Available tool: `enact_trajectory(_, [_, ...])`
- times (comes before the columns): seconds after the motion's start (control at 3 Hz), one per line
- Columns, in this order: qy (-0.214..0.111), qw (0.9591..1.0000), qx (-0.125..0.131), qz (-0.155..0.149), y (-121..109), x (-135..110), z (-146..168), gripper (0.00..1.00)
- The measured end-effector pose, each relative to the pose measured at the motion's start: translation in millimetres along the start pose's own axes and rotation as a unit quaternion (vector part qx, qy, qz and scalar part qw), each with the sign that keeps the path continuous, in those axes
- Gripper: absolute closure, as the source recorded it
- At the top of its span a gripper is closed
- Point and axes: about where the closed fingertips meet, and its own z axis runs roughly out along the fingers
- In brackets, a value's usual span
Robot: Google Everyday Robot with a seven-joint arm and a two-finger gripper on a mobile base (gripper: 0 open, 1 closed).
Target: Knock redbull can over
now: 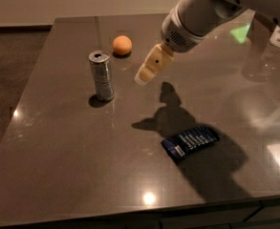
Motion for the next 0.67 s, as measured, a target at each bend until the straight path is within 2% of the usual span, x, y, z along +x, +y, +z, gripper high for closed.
enact_trajectory(0.67, [-0.042, 0.9981, -0.040, -0.023, 25, -46, 43, 0.00])
